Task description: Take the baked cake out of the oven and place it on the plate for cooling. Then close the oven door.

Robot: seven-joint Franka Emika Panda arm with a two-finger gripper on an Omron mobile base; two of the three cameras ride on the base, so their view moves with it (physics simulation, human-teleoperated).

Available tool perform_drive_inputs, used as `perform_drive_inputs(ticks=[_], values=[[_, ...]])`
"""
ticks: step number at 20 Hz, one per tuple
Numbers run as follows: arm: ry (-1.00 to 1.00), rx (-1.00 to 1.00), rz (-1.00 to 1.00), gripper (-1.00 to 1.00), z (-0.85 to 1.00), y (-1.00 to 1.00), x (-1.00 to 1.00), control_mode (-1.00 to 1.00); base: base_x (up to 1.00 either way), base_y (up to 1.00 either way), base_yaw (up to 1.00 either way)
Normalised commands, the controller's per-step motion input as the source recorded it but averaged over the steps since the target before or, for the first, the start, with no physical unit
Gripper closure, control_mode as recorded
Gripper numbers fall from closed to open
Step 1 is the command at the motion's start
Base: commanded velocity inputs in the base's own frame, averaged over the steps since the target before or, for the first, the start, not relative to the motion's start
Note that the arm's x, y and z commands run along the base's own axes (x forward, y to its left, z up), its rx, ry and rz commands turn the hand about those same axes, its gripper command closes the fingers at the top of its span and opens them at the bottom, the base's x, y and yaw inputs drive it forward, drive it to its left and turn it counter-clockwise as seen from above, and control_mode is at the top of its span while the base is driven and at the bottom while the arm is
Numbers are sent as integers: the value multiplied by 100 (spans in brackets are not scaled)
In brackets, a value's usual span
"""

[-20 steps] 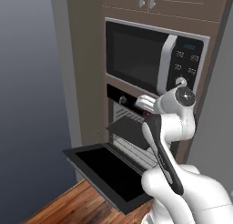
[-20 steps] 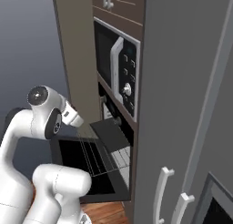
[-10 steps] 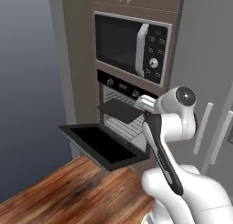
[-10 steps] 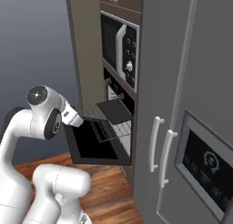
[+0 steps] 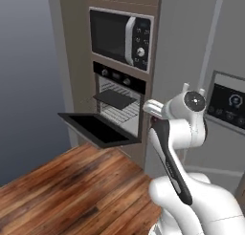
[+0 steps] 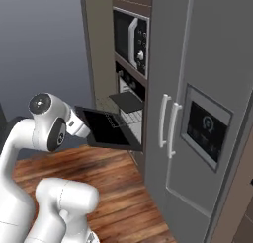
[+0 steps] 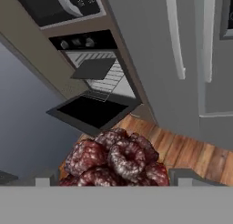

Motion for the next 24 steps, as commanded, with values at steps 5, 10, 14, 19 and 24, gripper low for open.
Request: perform_drive_inputs(ticks=[5, 10, 14, 19, 24], values=[[0, 0, 0, 100, 0, 0, 0, 100, -100, 0, -17], [0, 0, 0, 100, 0, 0, 0, 100, -99, -9, -43], [0, 0, 0, 100, 0, 0, 0, 100, -65, -27, -64], [0, 0, 0, 100, 0, 0, 0, 100, -32, -29, -63], [0, 0, 0, 100, 0, 0, 0, 100, 1, -12, -47]])
